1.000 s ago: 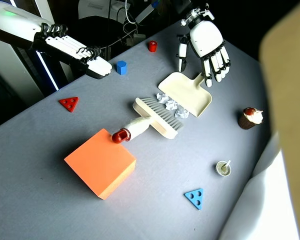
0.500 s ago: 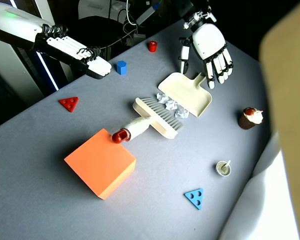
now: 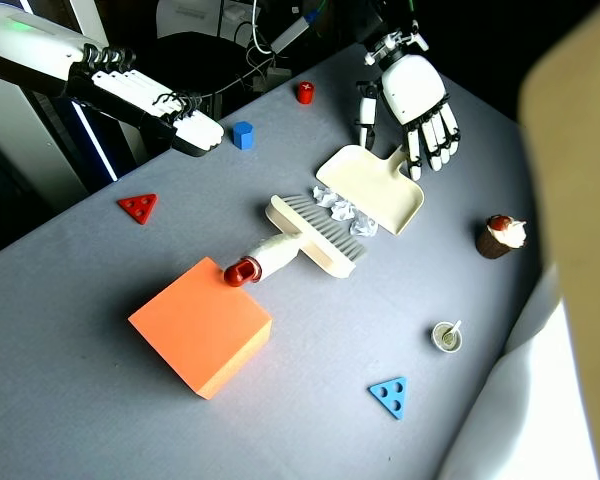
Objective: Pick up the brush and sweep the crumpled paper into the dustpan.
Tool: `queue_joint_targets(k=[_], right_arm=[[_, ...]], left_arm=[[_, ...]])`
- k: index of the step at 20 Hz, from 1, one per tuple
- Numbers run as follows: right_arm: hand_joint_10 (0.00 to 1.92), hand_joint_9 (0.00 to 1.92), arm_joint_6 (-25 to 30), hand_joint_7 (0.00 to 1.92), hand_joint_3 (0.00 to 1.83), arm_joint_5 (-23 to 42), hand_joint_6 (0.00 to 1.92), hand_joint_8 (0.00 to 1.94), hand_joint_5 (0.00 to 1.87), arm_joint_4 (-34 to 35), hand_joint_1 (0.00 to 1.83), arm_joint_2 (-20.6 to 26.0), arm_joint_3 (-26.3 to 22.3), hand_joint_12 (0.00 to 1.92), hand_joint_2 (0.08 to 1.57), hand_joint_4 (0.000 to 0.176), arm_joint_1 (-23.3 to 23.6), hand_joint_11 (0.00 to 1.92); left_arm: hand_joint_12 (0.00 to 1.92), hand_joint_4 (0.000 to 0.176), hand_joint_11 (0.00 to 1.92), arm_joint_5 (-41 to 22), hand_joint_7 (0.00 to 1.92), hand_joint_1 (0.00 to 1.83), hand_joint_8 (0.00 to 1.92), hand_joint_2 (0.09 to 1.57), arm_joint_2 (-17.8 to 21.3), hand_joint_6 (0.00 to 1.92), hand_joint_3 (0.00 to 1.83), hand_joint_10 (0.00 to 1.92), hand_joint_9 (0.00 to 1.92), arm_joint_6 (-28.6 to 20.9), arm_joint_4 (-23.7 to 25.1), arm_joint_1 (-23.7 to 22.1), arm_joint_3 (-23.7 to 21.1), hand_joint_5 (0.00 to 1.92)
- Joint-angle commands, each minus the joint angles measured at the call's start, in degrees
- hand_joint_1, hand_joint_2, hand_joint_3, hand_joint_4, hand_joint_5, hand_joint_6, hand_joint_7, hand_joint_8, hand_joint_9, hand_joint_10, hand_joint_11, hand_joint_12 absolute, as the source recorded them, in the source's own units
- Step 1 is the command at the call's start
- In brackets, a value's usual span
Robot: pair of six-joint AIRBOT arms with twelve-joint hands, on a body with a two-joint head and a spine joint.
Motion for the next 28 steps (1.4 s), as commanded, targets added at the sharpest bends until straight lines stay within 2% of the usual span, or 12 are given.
queue_joint_targets(k=[1, 2, 3, 5, 11, 14, 15, 18, 22, 25, 26, 28], right_arm=[[0.01, 0.13, -0.16, 0.13, 0.00, -4.80, 0.00, 0.01, 0.12, -4.54, 0.09, 0.42, -0.26, 0.01, 0.98, 0.000, 0.37, 0.15], [0.00, 0.13, -0.16, 0.13, 0.00, -4.80, 0.00, 0.00, 0.11, -4.54, 0.10, 0.41, -0.26, 0.00, 0.98, 0.000, 0.36, 0.14], [0.00, 0.13, -0.16, 0.13, 0.00, -4.80, 0.00, 0.00, 0.11, -4.54, 0.11, 0.40, -0.26, 0.00, 0.98, 0.000, 0.36, 0.14], [0.00, 0.14, -0.16, 0.14, 0.00, -4.80, 0.00, 0.00, 0.11, -4.54, 0.08, 0.37, -0.26, 0.01, 0.98, 0.000, 0.36, 0.15], [0.00, 0.08, -0.17, 0.08, 0.00, -4.62, 0.00, 0.00, 0.07, -4.54, 0.12, 0.22, -0.07, 0.00, 0.99, 0.000, -0.60, 0.11], [0.00, 0.08, -0.19, 0.07, 0.00, -6.61, 0.00, 0.00, 0.04, -4.80, 0.13, -2.35, 1.69, 0.00, 0.97, 0.000, -1.93, 0.11], [0.00, 0.09, -2.08, 0.08, 0.00, -8.98, 0.00, 0.00, 0.05, -4.95, 0.14, -4.15, 2.77, 0.01, 0.97, 0.000, -1.98, 0.12], [0.00, 0.08, -6.40, 0.07, 0.00, -14.11, 0.00, 0.00, 0.01, -6.50, 0.53, -9.67, 6.34, 0.00, 0.97, 0.000, -1.97, 0.11], [0.00, 0.10, -10.02, 0.09, 0.00, -18.74, 0.00, 0.00, 0.03, -6.71, 0.87, -16.78, 10.77, 0.01, 0.83, 0.000, -0.85, 0.12], [0.00, 0.10, -10.02, 0.09, 0.00, -20.15, 0.01, 0.00, 0.06, -6.71, 1.05, -18.78, 11.85, 0.01, 0.81, 0.000, 0.13, 0.13], [0.00, 0.08, -9.92, 0.08, 0.02, -20.45, 0.01, 0.00, 0.07, -6.70, 1.04, -19.76, 12.74, 0.01, 0.88, 0.000, 0.10, 0.12], [0.01, 0.10, -9.68, 0.10, 0.01, -22.44, 0.02, 0.01, 0.12, -5.52, 1.10, -22.09, 14.91, 0.02, 0.87, 0.000, 0.00, 0.16]], left_arm=[[0.67, 0.066, 0.10, -4.50, 0.37, 0.88, 0.00, 1.10, -0.54, 0.02, 0.00, 0.00, 0.35, 0.93, 1.12, -0.10, 0.30, 0.83], [0.69, 0.027, 0.18, -4.56, 0.46, 1.06, 0.01, 1.08, -0.72, 0.65, 0.01, 0.00, 0.45, 0.94, 1.20, -0.13, 0.30, 1.03], [0.71, 0.000, 0.20, -4.56, 0.49, 1.11, 0.01, 1.09, -0.85, 0.82, 0.00, 0.00, 0.46, 0.97, 1.30, -0.24, 0.19, 1.05], [0.73, 0.000, 0.18, -4.60, 0.51, 1.17, 0.00, 1.08, -0.92, 0.82, 0.00, 0.00, 0.47, 1.36, 1.35, -0.50, -0.14, 1.07], [0.75, 0.000, 0.17, -4.34, 0.52, 1.16, 0.00, 1.09, -0.12, 0.86, 0.00, 0.00, 0.49, 2.33, 1.15, -2.05, -0.93, 1.05], [0.77, 0.000, 0.15, -3.02, 0.49, 1.14, 0.00, 1.09, 0.63, 0.87, 0.00, 0.00, 0.45, 4.38, 0.34, -4.06, -0.81, 1.05], [0.77, 0.000, 0.14, -2.41, 0.48, 1.14, 0.00, 1.09, 0.74, 0.87, 0.00, 0.00, 0.44, 4.58, 0.37, -4.58, -0.42, 1.05], [0.80, 0.000, 0.15, -0.22, 0.50, 1.13, 0.00, 1.08, 0.77, 0.85, 0.00, 0.00, 0.46, 4.86, 0.63, -6.08, 0.76, 1.06], [0.83, 0.000, 0.11, 1.39, 0.47, 1.11, 0.00, 1.10, 0.42, 0.93, 0.00, 0.00, 0.43, 4.87, 0.66, -8.17, 1.55, 1.01], [0.84, 0.000, 0.09, 2.47, 0.46, 1.11, 0.00, 1.10, 0.55, 0.92, 0.00, 0.00, 0.42, 5.23, 0.76, -11.02, 1.56, 1.01], [0.85, 0.000, 0.11, 2.85, 0.48, 1.10, 0.00, 1.10, 0.45, 0.92, 0.00, 0.01, 0.45, 5.35, 0.76, -11.69, 1.90, 1.02], [0.85, 0.000, 0.08, 3.73, 0.47, 1.10, 0.00, 1.11, -0.10, 0.94, 0.00, 0.00, 0.44, 5.37, 0.92, -12.51, 3.05, 1.00]])
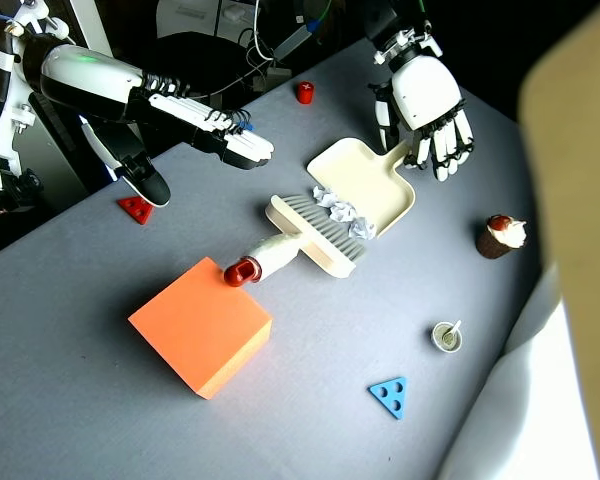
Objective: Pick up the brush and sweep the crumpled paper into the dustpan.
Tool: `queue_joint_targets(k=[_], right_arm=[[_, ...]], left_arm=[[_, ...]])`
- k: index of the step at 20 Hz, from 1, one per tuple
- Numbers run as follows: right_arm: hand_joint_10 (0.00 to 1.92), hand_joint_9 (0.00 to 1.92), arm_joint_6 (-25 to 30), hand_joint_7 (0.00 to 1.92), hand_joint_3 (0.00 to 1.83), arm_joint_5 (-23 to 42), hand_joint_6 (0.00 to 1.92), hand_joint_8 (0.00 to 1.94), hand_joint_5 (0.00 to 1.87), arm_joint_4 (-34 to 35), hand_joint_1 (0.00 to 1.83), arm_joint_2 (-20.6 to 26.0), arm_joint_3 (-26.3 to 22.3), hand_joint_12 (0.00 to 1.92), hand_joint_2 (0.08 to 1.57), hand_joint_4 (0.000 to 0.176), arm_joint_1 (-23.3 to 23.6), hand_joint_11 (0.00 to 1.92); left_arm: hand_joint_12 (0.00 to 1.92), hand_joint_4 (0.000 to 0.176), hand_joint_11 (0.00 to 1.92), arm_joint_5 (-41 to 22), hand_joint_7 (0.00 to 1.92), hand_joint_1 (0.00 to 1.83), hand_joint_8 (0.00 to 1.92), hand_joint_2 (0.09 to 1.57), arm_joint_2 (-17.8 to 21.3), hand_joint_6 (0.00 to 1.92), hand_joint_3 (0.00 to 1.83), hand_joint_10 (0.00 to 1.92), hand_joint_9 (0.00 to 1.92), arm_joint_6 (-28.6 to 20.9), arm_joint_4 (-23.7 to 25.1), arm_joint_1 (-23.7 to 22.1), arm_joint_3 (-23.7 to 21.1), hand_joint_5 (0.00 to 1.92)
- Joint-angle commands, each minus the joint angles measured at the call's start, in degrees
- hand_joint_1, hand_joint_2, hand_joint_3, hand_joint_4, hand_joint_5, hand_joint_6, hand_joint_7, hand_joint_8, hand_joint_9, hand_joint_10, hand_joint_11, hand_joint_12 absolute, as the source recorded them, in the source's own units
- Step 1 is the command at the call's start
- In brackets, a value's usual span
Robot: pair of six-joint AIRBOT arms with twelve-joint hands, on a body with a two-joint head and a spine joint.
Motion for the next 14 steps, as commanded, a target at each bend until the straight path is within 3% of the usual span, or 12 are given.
queue_joint_targets(k=[1, 3, 4, 5, 10, 14], right_arm=[[0.01, 0.10, 0.10, 0.10, 0.01, -5.35, 0.02, 0.01, 0.12, -4.46, 1.10, -0.57, 0.51, 0.02, 0.87, 0.000, 0.38, 0.16], [0.01, 0.10, 2.46, 0.09, 0.02, -6.15, 0.01, 0.00, 0.11, -4.25, 1.06, -2.66, 2.01, 0.01, 0.90, 0.000, 0.12, 0.13], [0.00, 0.10, 3.77, 0.10, 0.01, -6.79, 0.02, 0.00, 0.14, -4.26, 1.11, -3.53, 2.66, 0.02, 0.89, 0.000, -0.07, 0.14], [0.00, 0.10, 5.53, 0.11, 0.01, -7.75, 0.01, 0.01, 0.13, -4.33, 1.08, -4.42, 3.48, 0.01, 0.90, 0.000, -0.17, 0.13], [0.00, 0.11, 9.21, 0.10, 0.01, -9.53, 0.01, 0.00, 0.11, -4.49, 1.05, -9.45, 9.28, 0.01, 0.92, 0.000, 0.34, 0.11], [0.00, 0.10, 11.57, 0.09, 0.01, -10.09, 0.00, 0.00, 0.10, -3.77, 1.04, -13.34, 15.51, 0.00, 0.93, 0.000, 1.38, 0.10]], left_arm=[[0.85, 0.000, 0.08, -4.78, 0.47, 1.10, 0.00, 1.11, -0.10, 0.94, 0.00, 0.00, 0.44, 0.51, 1.11, -0.76, 0.58, 1.00], [0.85, 0.000, 0.10, -4.45, 0.51, 1.10, 0.01, 1.10, -0.65, 0.91, 0.00, 0.01, 0.46, 0.41, 1.28, -1.12, 1.33, 1.02], [0.83, 0.020, 0.07, -4.45, 0.49, 1.07, 0.00, 1.12, -0.80, 0.98, 0.00, 0.00, 0.42, 0.06, 1.52, -1.12, 1.58, 0.98], [0.84, 0.011, 0.08, -4.48, 0.50, 1.08, 0.00, 1.11, -0.89, 0.96, 0.00, 0.01, 0.44, -0.06, 1.52, -1.04, 1.70, 0.99], [0.84, 0.003, 0.09, -4.93, 0.50, 1.09, 0.01, 1.11, -1.48, 0.96, 0.00, 0.00, 0.45, -0.50, 1.52, -0.87, 2.01, 0.99], [0.84, 0.006, 0.09, -5.25, 0.50, 1.08, 0.00, 1.12, -1.95, 0.98, 0.00, 0.00, 0.44, -1.00, 1.52, -0.92, 2.03, 0.98]])
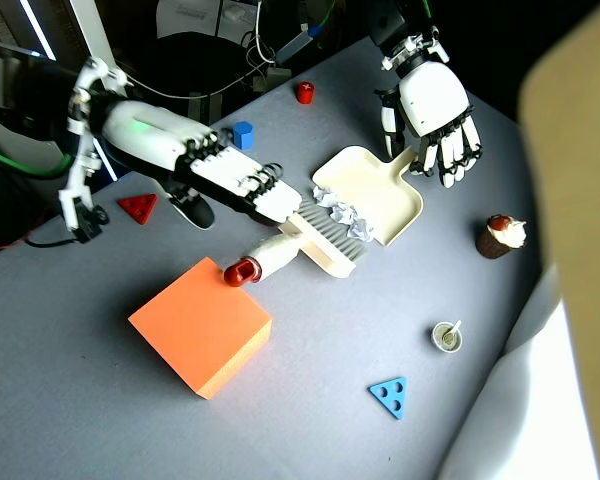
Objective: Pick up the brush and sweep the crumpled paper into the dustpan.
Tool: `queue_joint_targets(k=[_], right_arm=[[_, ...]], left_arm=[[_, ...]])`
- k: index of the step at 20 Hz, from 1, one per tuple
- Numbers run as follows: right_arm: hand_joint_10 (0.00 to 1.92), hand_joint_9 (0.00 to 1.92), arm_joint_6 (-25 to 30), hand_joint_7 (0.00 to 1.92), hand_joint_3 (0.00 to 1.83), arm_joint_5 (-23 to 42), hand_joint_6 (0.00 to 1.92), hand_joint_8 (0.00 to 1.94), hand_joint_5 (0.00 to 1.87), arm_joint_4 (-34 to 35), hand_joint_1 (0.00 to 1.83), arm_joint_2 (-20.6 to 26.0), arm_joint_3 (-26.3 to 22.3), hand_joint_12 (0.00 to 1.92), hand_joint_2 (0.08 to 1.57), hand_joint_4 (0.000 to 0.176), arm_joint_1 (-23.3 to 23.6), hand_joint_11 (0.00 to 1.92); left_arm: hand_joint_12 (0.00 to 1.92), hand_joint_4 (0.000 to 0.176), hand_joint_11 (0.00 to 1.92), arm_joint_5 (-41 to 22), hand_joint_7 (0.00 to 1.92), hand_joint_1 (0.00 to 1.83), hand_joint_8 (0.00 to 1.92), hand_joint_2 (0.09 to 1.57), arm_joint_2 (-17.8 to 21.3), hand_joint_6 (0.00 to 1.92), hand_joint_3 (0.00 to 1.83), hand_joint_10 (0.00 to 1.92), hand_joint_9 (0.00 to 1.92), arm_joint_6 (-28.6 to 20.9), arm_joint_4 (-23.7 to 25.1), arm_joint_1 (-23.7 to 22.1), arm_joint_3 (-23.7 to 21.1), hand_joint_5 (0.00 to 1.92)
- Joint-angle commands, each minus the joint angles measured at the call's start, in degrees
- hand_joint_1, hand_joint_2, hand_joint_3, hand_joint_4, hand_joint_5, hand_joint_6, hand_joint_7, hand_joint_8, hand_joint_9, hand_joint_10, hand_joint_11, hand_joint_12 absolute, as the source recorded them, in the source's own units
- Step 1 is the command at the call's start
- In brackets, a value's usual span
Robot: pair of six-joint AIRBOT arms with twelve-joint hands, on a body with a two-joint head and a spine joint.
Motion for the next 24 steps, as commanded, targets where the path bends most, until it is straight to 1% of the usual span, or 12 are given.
queue_joint_targets(k=[1, 2, 3, 4, 5, 6, 9, 13, 17, 21, 22, 24], right_arm=[[0.00, 0.10, 0.33, 0.09, 0.01, -5.21, 0.00, 0.00, 0.10, -5.25, 1.04, -0.13, 0.94, 0.00, 0.93, 0.000, 0.80, 0.10], [0.01, 0.11, 1.12, 0.10, 0.01, -5.21, 0.01, 0.01, 0.12, -5.21, 1.02, -1.11, 2.51, 0.01, 0.93, 0.000, 1.03, 0.12], [0.00, 0.11, 2.06, 0.11, 0.01, -5.19, 0.01, 0.01, 0.13, -5.19, 1.04, -2.01, 4.14, 0.01, 0.93, 0.000, 1.18, 0.11], [0.00, 0.11, 2.51, 0.11, 0.00, -5.08, 0.01, 0.01, 0.13, -5.19, 1.04, -3.07, 5.45, 0.01, 0.93, 0.000, 1.23, 0.11], [0.01, 0.12, 2.88, 0.14, 0.00, -4.92, 0.02, 0.02, 0.15, -5.19, 1.03, -4.81, 7.10, 0.01, 0.92, 0.000, 1.27, 0.12], [0.01, 0.12, 2.96, 0.13, 0.00, -4.76, 0.01, 0.01, 0.14, -5.19, 1.02, -5.30, 7.96, 0.01, 0.92, 0.000, 1.27, 0.12], [0.01, 0.13, 4.02, 0.14, 0.00, -4.42, 0.01, 0.01, 0.15, -5.18, 1.05, -6.90, 10.54, 0.01, 0.92, 0.000, 1.26, 0.13], [0.00, 0.11, 5.43, 0.12, 0.01, -3.71, 0.01, 0.00, 0.15, -5.18, 1.05, -8.28, 13.82, 0.01, 0.95, 0.000, 1.17, 0.11], [0.00, 0.10, 9.01, 0.10, 0.01, -2.02, 0.00, 0.00, 0.13, -5.18, 1.02, -8.85, 16.46, 0.00, 0.96, 0.000, 1.16, 0.10], [0.00, 0.08, 10.77, 0.09, 0.01, -1.20, 0.00, 0.00, 0.13, -5.19, 1.05, -9.47, 18.64, 0.00, 0.96, 0.000, 1.16, 0.09], [0.00, 0.08, 10.97, 0.09, 0.00, -0.92, 0.00, 0.00, 0.13, -5.19, 1.04, -9.50, 18.87, 0.00, 0.96, 0.000, 1.16, 0.09], [0.00, 0.08, 12.05, 0.08, 0.01, 0.53, 0.00, 0.00, 0.12, -5.19, 1.03, -9.81, 19.89, 0.00, 0.99, 0.000, 1.15, 0.07]], left_arm=[[0.84, 0.006, 0.09, -5.64, 0.50, 1.08, 0.00, 1.12, -0.28, 0.98, 0.00, 0.00, 0.44, -0.19, 1.32, -0.53, 0.35, 0.98], [0.84, 0.022, 0.08, -5.62, 0.50, 1.07, 0.00, 1.12, -0.33, 0.98, 0.00, 0.01, 0.45, -0.26, 1.32, -0.61, 0.33, 0.98], [0.84, 0.056, 0.10, -5.64, 0.49, 1.05, 0.00, 1.13, -0.42, 1.01, 0.00, 0.00, 0.44, -0.26, 1.32, -0.83, 0.35, 0.96], [0.84, 0.063, 0.09, -5.68, 0.49, 1.05, 0.00, 1.13, -0.46, 1.01, 0.00, 0.00, 0.44, -0.26, 1.31, -0.94, 0.40, 0.96], [0.84, 0.020, 0.10, -5.68, 0.50, 1.07, 0.00, 1.12, -0.53, 0.99, 0.00, 0.01, 0.45, -0.26, 1.31, -1.12, 0.53, 0.97], [0.85, 0.001, 0.11, -5.63, 0.50, 1.08, 0.00, 1.12, -0.54, 0.98, 0.00, 0.01, 0.46, -0.27, 1.29, -1.20, 0.58, 0.98], [0.84, 0.018, 0.09, -5.23, 0.49, 1.08, 0.00, 1.12, -0.55, 0.97, 0.00, 0.00, 0.44, -0.26, 1.29, -1.35, 0.70, 0.98], [0.83, 0.000, 0.08, -4.44, 0.50, 1.08, 0.00, 1.12, -0.60, 0.99, 0.00, 0.00, 0.44, -0.24, 1.72, -1.24, 0.80, 0.97], [0.82, 0.011, 0.08, -3.92, 0.49, 1.08, 0.00, 1.12, -0.57, 0.99, 0.00, 0.00, 0.43, -0.24, 1.89, -1.10, 1.05, 0.97], [0.86, 0.059, 0.05, -3.18, 0.47, 1.05, 0.00, 1.14, -0.42, 1.04, 0.00, 0.00, 0.43, -0.24, 2.58, -1.42, 1.28, 0.94], [0.87, 0.042, 0.04, -3.17, 0.46, 1.06, 0.00, 1.13, -0.36, 1.03, 0.00, 0.00, 0.42, -0.24, 2.71, -1.49, 1.28, 0.95], [0.91, 0.041, 0.00, -2.75, 0.48, 1.06, 0.00, 1.13, -0.13, 1.02, 0.00, 0.00, 0.41, -0.24, 3.04, -1.72, 1.26, 0.95]])
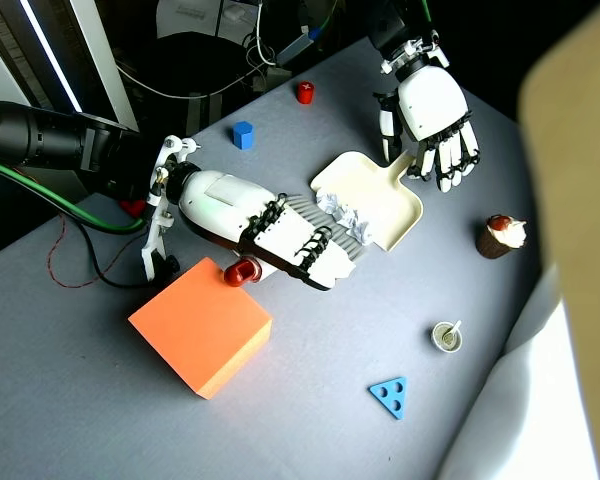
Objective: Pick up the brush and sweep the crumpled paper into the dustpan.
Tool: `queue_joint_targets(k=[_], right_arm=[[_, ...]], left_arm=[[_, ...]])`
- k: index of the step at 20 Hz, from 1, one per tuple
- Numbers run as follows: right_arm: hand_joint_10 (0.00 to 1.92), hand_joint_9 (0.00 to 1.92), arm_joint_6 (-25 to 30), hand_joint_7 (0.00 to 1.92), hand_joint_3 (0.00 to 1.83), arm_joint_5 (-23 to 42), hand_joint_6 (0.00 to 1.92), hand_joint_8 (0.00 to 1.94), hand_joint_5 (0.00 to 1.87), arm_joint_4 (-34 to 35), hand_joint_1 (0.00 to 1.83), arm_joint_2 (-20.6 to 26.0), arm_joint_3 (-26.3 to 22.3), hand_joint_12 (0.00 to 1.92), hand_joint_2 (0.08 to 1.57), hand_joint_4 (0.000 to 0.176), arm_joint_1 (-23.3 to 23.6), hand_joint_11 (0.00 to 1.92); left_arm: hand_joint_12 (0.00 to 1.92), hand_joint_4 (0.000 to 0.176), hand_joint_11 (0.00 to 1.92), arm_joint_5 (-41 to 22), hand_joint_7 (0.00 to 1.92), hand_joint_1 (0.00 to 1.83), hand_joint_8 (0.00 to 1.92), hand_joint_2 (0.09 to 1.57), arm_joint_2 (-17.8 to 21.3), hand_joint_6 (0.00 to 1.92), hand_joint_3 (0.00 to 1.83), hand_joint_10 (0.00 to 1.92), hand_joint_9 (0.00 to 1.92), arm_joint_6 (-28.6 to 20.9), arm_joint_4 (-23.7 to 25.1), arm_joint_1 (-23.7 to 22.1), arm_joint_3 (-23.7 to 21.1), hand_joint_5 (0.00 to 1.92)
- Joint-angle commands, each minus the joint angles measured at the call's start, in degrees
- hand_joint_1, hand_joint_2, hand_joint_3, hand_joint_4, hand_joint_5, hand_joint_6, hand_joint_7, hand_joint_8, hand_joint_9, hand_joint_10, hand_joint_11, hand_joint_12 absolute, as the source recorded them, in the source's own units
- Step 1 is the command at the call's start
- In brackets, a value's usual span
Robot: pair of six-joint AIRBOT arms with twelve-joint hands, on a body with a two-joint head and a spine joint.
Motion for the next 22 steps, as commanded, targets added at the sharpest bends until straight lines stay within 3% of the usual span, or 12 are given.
queue_joint_targets(k=[1, 3, 6, 8, 10, 11, 12, 13, 14, 16, 20, 22], right_arm=[[0.00, 0.08, 0.47, 0.09, 0.01, -4.41, 0.01, 0.00, 0.13, -4.98, 1.03, 0.18, 0.33, 0.00, 0.99, 0.000, 0.34, 0.08], [0.01, 0.11, 0.73, 0.11, 0.00, -4.07, 0.02, 0.01, 0.17, -5.43, 1.06, -0.23, 1.15, 0.02, 0.96, 0.000, 0.34, 0.11], [0.01, 0.30, 0.93, 0.32, 0.00, -3.47, 0.00, 0.01, 0.29, -5.49, 1.03, -0.51, 1.88, 0.09, 0.99, 0.000, 0.34, 0.21], [0.00, 0.59, 1.11, 0.58, 0.00, -3.31, 0.01, 0.02, 0.48, -5.49, 1.07, -0.54, 2.09, 0.54, 1.00, 0.000, 0.34, 0.23], [0.11, 0.86, 1.36, 0.87, 0.00, -2.98, 0.03, 0.05, 0.75, -5.59, 1.11, -0.50, 2.12, 1.19, 0.98, 0.000, 0.33, 0.24], [0.74, 0.74, 1.38, 0.95, 0.00, -2.97, 0.68, 0.26, 1.00, -5.86, 1.13, -0.45, 2.13, 1.45, 1.05, 0.000, 0.26, 0.29], [1.47, 0.61, 1.38, 0.75, 0.00, -2.97, 0.88, 1.10, 1.01, -6.16, 1.13, -0.36, 2.12, 1.79, 1.08, 0.000, 0.22, 0.35], [1.83, 0.60, 1.37, 0.64, 0.00, -2.97, 0.80, 1.67, 1.11, -6.68, 1.14, -0.21, 2.08, 1.89, 1.05, 0.000, 0.18, 0.51], [1.90, 0.77, 1.37, 0.72, 0.00, -2.97, 0.62, 1.89, 1.21, -7.37, 1.18, 0.04, 2.03, 1.92, 1.01, 0.000, 0.15, 0.79], [1.92, 1.21, 1.36, 1.05, 0.00, -2.85, 0.72, 1.94, 1.13, -8.16, 1.19, 0.26, 1.90, 1.92, 1.05, 0.000, 0.05, 1.24], [1.92, 1.39, 1.34, 1.09, 0.00, -1.88, 0.99, 1.94, 0.99, -10.17, 1.17, 1.43, 1.57, 1.92, 1.11, 0.000, 0.00, 1.49], [1.92, 1.40, 1.34, 1.11, 0.01, -1.15, 1.14, 1.94, 0.91, -11.61, 1.15, 2.13, 1.26, 1.92, 1.15, 0.000, 0.07, 1.53]], left_arm=[[0.92, 0.045, 0.02, -5.14, 0.49, 1.05, 0.01, 1.13, 0.53, 1.02, 0.00, 0.01, 0.42, 0.22, 1.48, -0.85, 0.36, 0.95], [0.92, 0.021, 0.02, -5.02, 0.50, 1.07, 0.01, 1.13, 0.53, 1.01, 0.00, 0.01, 0.43, 0.22, 1.56, -1.10, 0.34, 0.96], [0.91, 0.069, 0.03, -4.64, 0.47, 1.05, 0.00, 1.13, 0.46, 1.00, 0.00, 0.00, 0.42, 0.22, 1.93, -1.46, 0.32, 0.96], [0.93, 0.042, 0.01, -4.61, 0.48, 1.06, 0.00, 1.13, 0.42, 1.01, 0.00, 0.00, 0.41, 0.22, 1.98, -1.58, 0.20, 0.96], [0.93, 0.064, 0.00, -4.71, 0.47, 1.04, 0.00, 1.14, 0.35, 1.05, 0.00, 0.00, 0.42, 0.24, 2.05, -1.64, 0.17, 0.94], [0.90, 0.063, 0.00, -4.66, 0.44, 1.04, 0.00, 1.15, 0.30, 1.07, 0.00, 0.00, 0.40, 0.24, 2.12, -1.70, 0.17, 0.92], [0.92, 0.061, 0.00, -4.64, 0.44, 1.04, 0.00, 1.14, 0.29, 1.06, 0.00, 0.00, 0.40, 0.24, 2.12, -1.71, 0.17, 0.93], [0.90, 0.069, 0.00, -4.67, 0.43, 1.04, 0.00, 1.14, 0.29, 1.05, 0.00, 0.00, 0.38, 0.25, 2.12, -1.71, 0.15, 0.93], [0.94, 0.049, 0.00, -4.69, 0.45, 1.05, 0.00, 1.13, 0.30, 1.02, 0.00, 0.01, 0.40, 0.25, 2.12, -1.71, 0.15, 0.95], [0.93, 0.049, 0.00, -4.80, 0.45, 1.05, 0.00, 1.13, 0.30, 1.03, 0.00, 0.00, 0.39, 0.25, 2.11, -1.85, 0.16, 0.95], [0.95, 0.032, 0.00, -4.88, 0.48, 1.07, 0.00, 1.13, 0.23, 1.00, 0.00, 0.01, 0.43, 0.32, 2.08, -2.20, 0.17, 0.97], [0.95, 0.052, 0.00, -4.89, 0.47, 1.05, 0.00, 1.13, 0.18, 1.03, 0.00, 0.00, 0.43, 0.33, 1.96, -2.25, 0.19, 0.95]])
